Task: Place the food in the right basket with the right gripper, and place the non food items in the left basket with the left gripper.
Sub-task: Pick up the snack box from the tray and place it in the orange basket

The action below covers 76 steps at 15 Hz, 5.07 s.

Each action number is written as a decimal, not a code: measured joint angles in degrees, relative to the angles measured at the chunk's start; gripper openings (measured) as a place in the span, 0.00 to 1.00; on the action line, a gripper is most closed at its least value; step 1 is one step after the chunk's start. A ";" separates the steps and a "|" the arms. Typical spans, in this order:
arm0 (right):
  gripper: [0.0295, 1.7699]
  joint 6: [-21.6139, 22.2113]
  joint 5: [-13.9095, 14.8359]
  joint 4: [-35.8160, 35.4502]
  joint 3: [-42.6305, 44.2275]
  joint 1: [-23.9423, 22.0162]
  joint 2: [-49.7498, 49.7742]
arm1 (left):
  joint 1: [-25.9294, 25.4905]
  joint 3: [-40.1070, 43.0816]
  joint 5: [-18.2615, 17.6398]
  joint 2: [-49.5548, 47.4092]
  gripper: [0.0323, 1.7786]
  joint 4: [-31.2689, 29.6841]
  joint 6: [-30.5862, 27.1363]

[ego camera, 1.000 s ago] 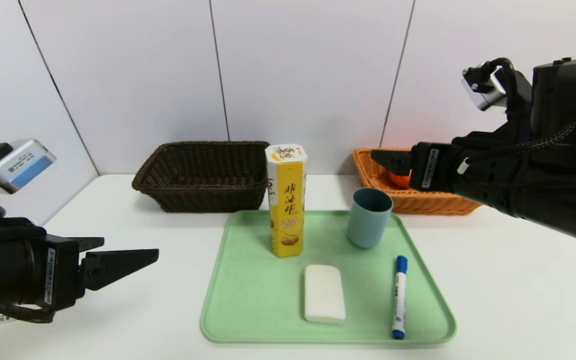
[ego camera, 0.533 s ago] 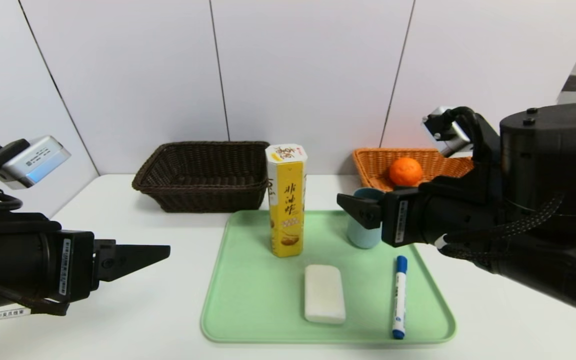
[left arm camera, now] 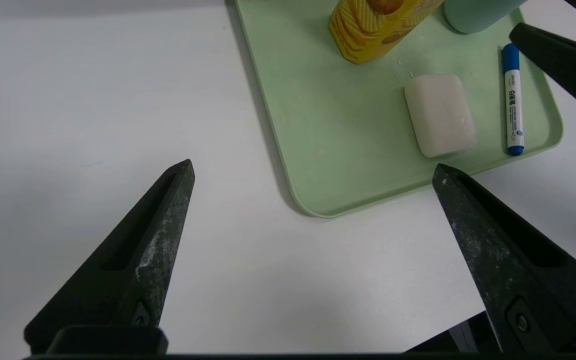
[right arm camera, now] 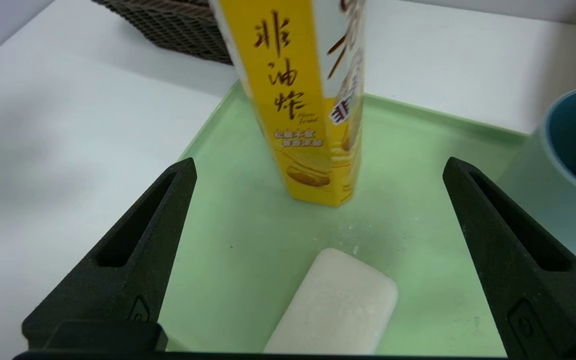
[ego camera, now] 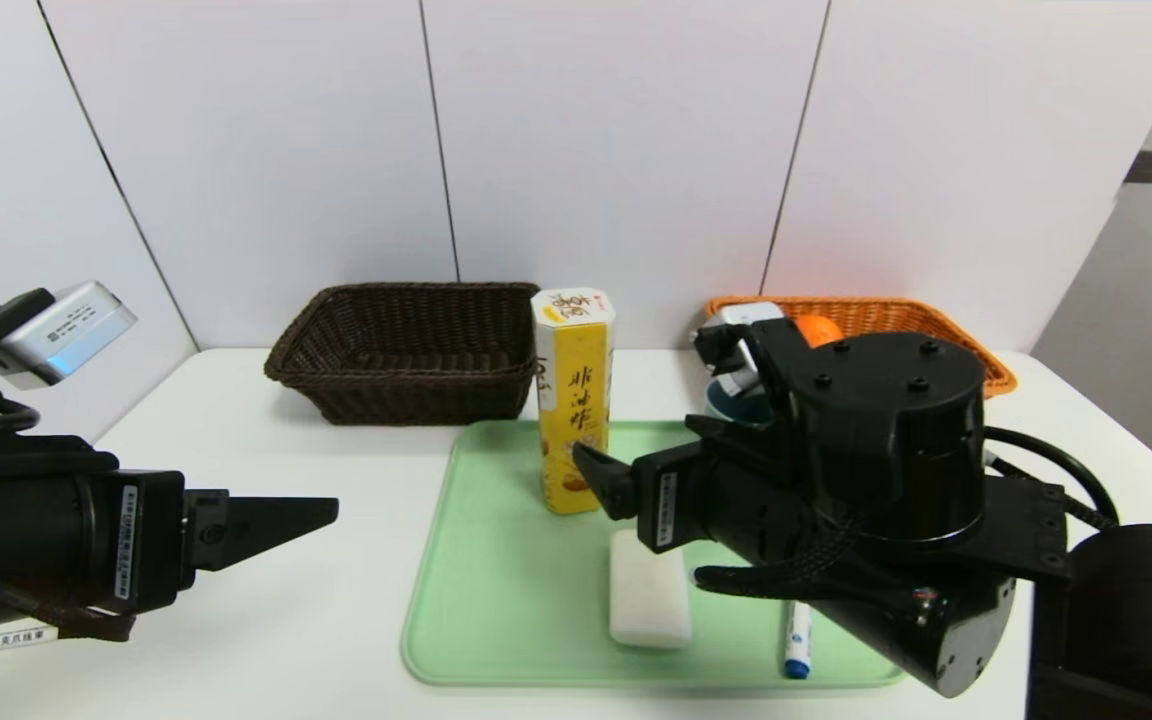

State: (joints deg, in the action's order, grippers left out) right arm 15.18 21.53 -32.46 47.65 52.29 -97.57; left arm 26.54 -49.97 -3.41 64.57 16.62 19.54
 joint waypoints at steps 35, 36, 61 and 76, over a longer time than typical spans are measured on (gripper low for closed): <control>0.96 -3.00 6.34 -16.43 7.34 0.00 -19.43 | 0.20 1.51 -0.52 1.72 0.95 -0.22 -0.17; 0.96 -3.02 6.39 -16.52 7.74 -0.39 -19.68 | 0.17 1.52 -0.60 1.82 0.95 -0.28 -0.15; 0.96 -5.67 6.34 -22.93 12.46 -1.68 -24.87 | 0.24 2.26 -1.55 2.97 0.95 -0.33 -0.15; 0.47 -6.75 6.28 -24.64 12.85 -1.49 -24.83 | 0.35 3.28 -1.57 2.02 0.95 -0.16 -0.15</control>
State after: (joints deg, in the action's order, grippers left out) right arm 8.42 27.81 -57.10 60.50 50.80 -122.41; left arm 26.89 -46.69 -4.99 66.60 16.46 19.40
